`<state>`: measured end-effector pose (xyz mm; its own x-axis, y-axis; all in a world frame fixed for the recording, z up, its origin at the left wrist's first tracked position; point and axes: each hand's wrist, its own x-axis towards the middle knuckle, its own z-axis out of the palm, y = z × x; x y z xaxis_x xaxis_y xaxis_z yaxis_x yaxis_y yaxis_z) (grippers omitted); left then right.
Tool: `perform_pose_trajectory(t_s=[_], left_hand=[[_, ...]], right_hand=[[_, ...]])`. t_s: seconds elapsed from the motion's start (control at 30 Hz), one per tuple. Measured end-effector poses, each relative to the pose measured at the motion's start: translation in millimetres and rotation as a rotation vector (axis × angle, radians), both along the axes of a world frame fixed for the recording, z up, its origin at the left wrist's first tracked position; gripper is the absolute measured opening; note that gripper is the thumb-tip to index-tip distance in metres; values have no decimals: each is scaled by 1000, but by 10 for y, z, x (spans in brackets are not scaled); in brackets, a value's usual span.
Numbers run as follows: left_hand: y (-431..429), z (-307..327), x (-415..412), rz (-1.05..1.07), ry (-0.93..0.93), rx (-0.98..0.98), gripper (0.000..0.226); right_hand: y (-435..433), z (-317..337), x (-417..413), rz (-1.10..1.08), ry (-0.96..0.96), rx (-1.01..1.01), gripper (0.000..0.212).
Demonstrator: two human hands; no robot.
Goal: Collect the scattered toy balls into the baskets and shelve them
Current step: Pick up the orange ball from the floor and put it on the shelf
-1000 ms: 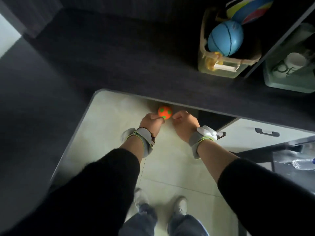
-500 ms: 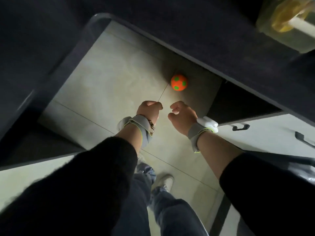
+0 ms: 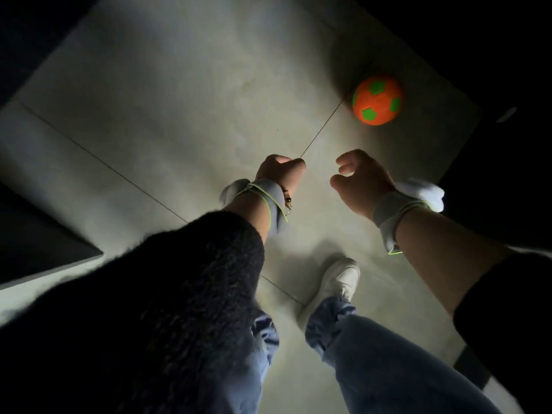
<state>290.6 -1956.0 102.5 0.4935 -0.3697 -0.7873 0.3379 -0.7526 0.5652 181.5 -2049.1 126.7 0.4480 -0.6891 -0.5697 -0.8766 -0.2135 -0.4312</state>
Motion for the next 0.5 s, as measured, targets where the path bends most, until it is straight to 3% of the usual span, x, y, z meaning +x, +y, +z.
perform_pose_trajectory(t_s=[0.2, 0.4, 0.5], left_hand=[[-803, -1396, -27, 3, 51, -83, 13], [-1591, -2036, 33, -53, 48, -142, 11], [-1912, -2130, 98, -107, 6, -160, 11]], right_hand=[[-790, -1373, -12, -21, 87, -92, 45], [-1586, -2126, 134, -92, 46, -178, 57], [-1954, -2314, 172, -123, 30, -314, 67]])
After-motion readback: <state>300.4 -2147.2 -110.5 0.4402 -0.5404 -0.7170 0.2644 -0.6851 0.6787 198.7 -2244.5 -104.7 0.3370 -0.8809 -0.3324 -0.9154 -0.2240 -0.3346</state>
